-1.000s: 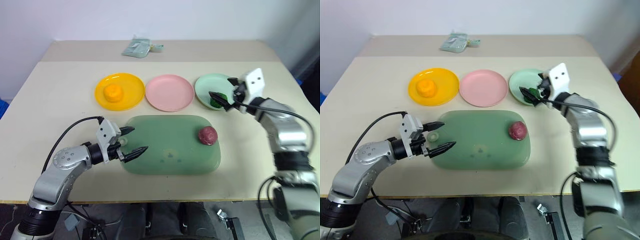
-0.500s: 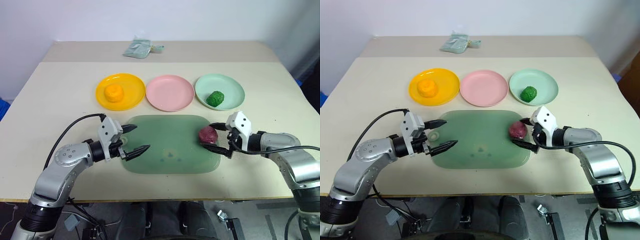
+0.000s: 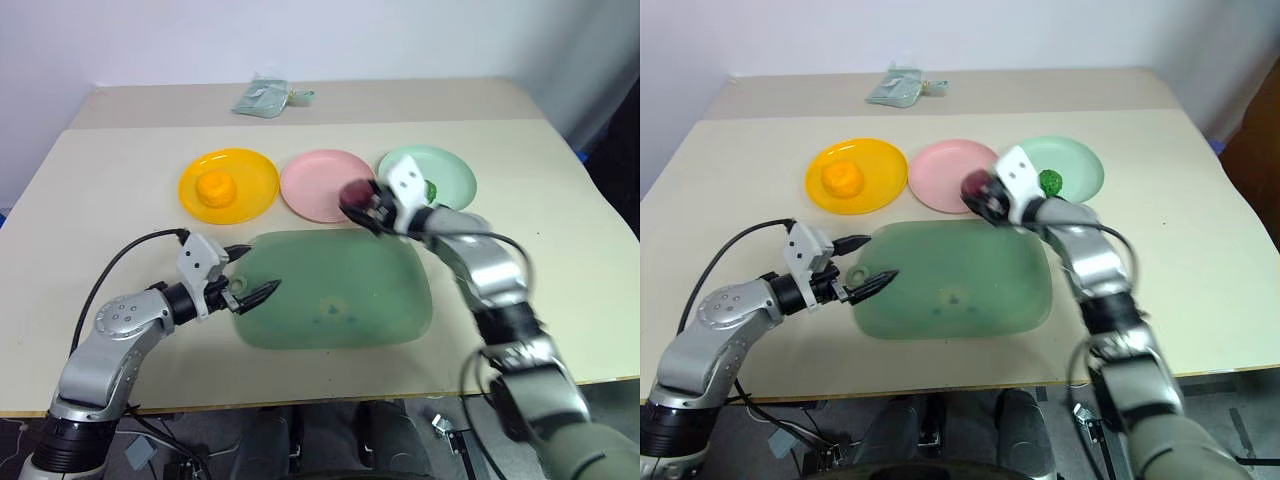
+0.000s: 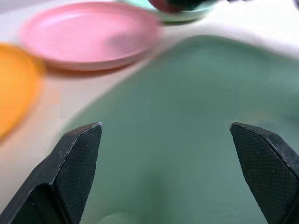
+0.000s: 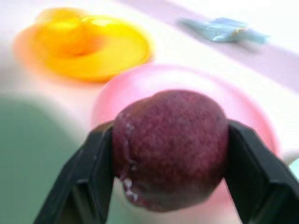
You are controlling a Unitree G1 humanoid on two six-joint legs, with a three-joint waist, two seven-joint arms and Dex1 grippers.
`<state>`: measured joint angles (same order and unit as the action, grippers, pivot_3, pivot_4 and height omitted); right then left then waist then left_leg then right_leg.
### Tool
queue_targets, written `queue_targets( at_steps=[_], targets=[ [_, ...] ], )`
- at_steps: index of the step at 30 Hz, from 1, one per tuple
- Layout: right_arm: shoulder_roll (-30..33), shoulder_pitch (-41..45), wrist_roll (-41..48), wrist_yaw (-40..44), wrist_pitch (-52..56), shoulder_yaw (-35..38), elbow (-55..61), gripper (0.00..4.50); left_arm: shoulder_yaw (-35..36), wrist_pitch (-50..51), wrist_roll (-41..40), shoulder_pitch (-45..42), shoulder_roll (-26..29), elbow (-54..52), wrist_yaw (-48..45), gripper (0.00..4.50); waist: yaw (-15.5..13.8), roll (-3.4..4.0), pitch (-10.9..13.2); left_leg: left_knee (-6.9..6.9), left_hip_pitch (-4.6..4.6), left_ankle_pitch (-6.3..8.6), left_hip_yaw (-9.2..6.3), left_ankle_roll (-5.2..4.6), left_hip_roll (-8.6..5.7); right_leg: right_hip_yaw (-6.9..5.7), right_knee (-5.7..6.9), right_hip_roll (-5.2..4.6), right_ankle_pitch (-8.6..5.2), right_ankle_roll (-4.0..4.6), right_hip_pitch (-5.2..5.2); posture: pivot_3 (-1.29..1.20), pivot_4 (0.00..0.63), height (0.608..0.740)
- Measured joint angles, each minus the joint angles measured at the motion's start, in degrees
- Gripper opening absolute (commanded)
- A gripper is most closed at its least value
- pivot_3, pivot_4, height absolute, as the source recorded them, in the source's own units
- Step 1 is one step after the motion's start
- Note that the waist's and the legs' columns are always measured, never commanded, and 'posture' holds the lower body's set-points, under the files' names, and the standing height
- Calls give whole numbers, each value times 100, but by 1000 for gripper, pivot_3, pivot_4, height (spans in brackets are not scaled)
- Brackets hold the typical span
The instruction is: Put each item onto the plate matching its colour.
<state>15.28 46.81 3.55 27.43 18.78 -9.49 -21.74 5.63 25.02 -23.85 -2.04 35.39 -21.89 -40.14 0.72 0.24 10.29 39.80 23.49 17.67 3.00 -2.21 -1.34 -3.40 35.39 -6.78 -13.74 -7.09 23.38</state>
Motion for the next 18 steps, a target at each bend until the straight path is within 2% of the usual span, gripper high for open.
queue_targets(
  at_steps=[5,6,7,8,13,18],
  targets=[
    [-429,520,-456,-527,-755,-115,-1826,2555,189,-37,24,372,-128,-179,292,4500,14,0,0,-11,3,1,-2,-2,-9,-2,-7,-2,1,-1,-6,0,150,740],
    [-433,523,-456,-518,-869,-90,-1977,3555,223,-37,24,421,-149,-232,342,4500,19,1,1,-12,2,0,-3,0,-8,-2,-5,0,0,-2,-5,0,150,740],
    [-437,555,-449,-471,-989,-67,-2074,3796,258,-37,24,492,-175,-316,408,4500,35,1,1,-12,2,-2,-1,2,-4,-2,-6,3,0,-2,-4,0,150,740],
    [-434,567,-441,-403,-1070,-22,-2127,4369,265,-37,24,553,-186,-399,447,4500,47,1,1,-13,1,-4,-1,6,-2,-2,-5,6,0,-2,-5,0,150,740],
    [-222,386,-196,296,-1554,187,-1703,4448,330,-31,24,692,-243,-587,685,4500,36,4,2,-15,-1,-8,-1,12,3,-2,-4,12,0,-2,-4,0,150,740],
    [750,-372,538,1613,-1537,585,-368,4448,573,-40,88,776,-270,-573,918,4500,-22,3,2,-15,-1,-6,-3,8,1,-2,-10,7,1,-3,-10,0,150,740]
  ],
)
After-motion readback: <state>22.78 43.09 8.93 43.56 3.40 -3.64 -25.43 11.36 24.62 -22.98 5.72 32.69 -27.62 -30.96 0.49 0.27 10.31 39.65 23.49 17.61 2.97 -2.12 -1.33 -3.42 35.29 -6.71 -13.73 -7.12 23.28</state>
